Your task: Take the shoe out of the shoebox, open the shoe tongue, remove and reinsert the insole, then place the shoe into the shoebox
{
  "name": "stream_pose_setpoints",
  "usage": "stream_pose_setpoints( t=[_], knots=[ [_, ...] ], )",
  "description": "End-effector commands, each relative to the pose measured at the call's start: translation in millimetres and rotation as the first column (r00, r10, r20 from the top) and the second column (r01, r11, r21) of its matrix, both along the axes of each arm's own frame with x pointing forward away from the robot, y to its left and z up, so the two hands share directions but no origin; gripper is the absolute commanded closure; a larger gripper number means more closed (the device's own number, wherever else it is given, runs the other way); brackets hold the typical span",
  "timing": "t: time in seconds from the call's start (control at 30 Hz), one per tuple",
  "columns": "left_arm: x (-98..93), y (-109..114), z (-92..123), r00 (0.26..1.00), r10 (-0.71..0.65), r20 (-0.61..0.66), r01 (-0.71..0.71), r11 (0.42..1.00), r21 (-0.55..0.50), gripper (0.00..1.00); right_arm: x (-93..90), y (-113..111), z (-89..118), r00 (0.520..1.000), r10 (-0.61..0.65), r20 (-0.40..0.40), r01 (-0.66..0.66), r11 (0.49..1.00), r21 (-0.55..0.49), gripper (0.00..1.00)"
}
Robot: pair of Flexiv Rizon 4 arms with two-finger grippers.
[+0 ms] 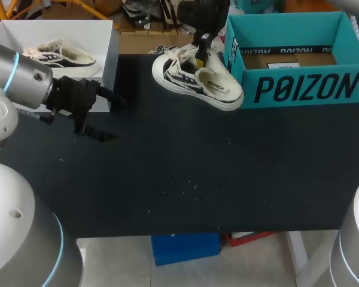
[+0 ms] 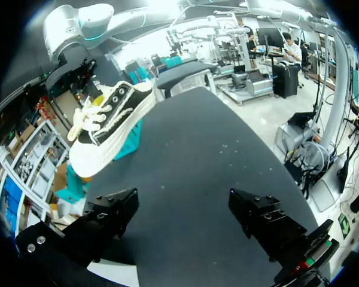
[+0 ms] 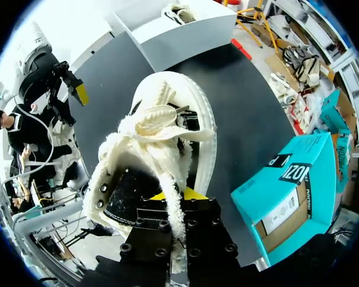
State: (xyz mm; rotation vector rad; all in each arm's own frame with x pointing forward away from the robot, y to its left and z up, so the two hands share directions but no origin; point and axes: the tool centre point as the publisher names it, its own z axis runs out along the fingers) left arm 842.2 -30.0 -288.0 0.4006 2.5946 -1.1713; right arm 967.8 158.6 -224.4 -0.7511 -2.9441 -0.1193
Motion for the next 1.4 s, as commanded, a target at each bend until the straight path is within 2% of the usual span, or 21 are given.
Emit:
stream_pose_setpoints(
  t=[0.03,0.23,0.3,0.4,0.6,0.77,0.83,0.97,1.17,1.4],
  knots=[
    [-0.3,-0.2,-0.1,1.000,0.001,0.002,-0.001,1.000,0.002,0.00,0.4,3.8,7.7,0.999,0.040,0.006,-0.040,0.999,-0.019,1.00],
    [-0.3,-0.2,-0.1,1.000,0.001,0.002,-0.001,1.000,0.002,0.00,4.6,-0.5,5.2,0.998,0.058,-0.005,-0.058,0.998,-0.021,1.00],
    [-0.3,-0.2,-0.1,1.000,0.001,0.002,-0.001,1.000,0.002,0.00,14.5,-14.7,8.1,0.994,0.111,-0.010,-0.111,0.989,-0.097,1.00],
    [-0.3,-0.2,-0.1,1.000,0.001,0.002,-0.001,1.000,0.002,0.00,27.6,-35.8,19.0,0.990,0.142,-0.018,-0.143,0.978,-0.152,1.00],
    [-0.3,-0.2,-0.1,1.000,0.001,0.002,-0.001,1.000,0.002,0.00,50.7,-69.3,37.1,0.973,0.226,-0.040,-0.230,0.950,-0.212,1.00],
    [-0.3,-0.2,-0.1,1.000,0.001,0.002,-0.001,1.000,0.002,0.00,66.9,-91.6,43.2,0.961,0.272,-0.057,-0.278,0.946,-0.168,1.00],
    [-0.3,-0.2,-0.1,1.000,0.001,0.002,-0.001,1.000,0.002,0.00,71.7,-97.9,46.0,0.951,0.304,-0.060,-0.309,0.946,-0.100,1.00],
    [-0.3,-0.2,-0.1,1.000,0.001,0.002,-0.001,1.000,0.002,0.00,87.1,-119.0,51.0,0.937,0.344,-0.066,-0.347,0.936,-0.050,1.00],
    [-0.3,-0.2,-0.1,1.000,0.001,0.002,-0.001,1.000,0.002,0.00,109.9,-153.4,49.2,0.933,0.344,-0.109,-0.353,0.932,-0.078,1.00],
    [-0.3,-0.2,-0.1,1.000,0.001,0.002,-0.001,1.000,0.002,0.00,131.7,-196.1,38.3,0.938,0.309,-0.156,-0.318,0.947,-0.036,1.00]
  ],
)
